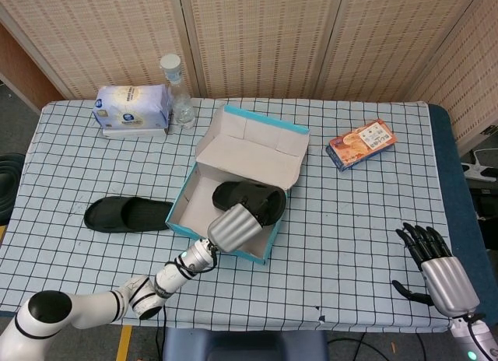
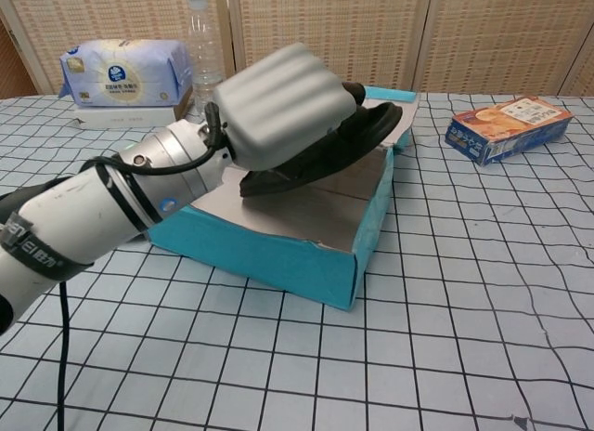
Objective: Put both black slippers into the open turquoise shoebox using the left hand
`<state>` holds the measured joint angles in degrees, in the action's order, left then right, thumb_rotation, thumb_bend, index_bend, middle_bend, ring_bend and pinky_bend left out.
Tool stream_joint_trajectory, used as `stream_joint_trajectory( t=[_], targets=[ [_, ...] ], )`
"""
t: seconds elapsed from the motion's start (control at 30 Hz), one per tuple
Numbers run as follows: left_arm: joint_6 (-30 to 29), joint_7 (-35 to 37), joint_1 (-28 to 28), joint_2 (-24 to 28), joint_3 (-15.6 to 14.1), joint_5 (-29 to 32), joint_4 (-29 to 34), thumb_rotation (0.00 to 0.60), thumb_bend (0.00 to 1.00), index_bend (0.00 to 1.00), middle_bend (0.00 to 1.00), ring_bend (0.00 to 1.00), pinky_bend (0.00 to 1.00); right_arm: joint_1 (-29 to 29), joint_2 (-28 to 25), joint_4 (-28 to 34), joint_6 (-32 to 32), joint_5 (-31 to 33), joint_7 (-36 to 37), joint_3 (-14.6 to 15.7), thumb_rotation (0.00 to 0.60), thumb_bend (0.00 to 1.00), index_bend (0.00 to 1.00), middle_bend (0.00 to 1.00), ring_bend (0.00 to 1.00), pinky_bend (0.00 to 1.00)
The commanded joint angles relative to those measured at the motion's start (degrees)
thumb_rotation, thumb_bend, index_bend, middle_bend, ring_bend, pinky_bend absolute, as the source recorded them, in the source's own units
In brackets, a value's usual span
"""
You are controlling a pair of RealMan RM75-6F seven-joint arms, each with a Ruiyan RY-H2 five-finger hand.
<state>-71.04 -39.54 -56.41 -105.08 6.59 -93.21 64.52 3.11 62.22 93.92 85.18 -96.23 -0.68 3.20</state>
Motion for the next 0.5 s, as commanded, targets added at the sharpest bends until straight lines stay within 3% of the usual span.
stream_joint_trajectory(
  t=[0.03,0.5],
  targets=[
    [1.1,0.0,0.1,-0.1,-0.6,-0.3,-1.8,0.6,0.6,0.88,1.0,0.92,0.7,0.0,-0.1,0.1,-0.1,0.0,-0.1,0.0,0.49,0.16,0.0,0.0,0.0,0.0],
    [2.5,-0.7,2.2,-3.8,-1.5,0.3,-8.5,0.6,0.61,0.88,1.0,0.92,0.7,0.4,-0.5,0.9,-1.4,-0.1,-0.2,0.6,0.49,0.16,0.0,0.0,0.0,0.0]
  ],
)
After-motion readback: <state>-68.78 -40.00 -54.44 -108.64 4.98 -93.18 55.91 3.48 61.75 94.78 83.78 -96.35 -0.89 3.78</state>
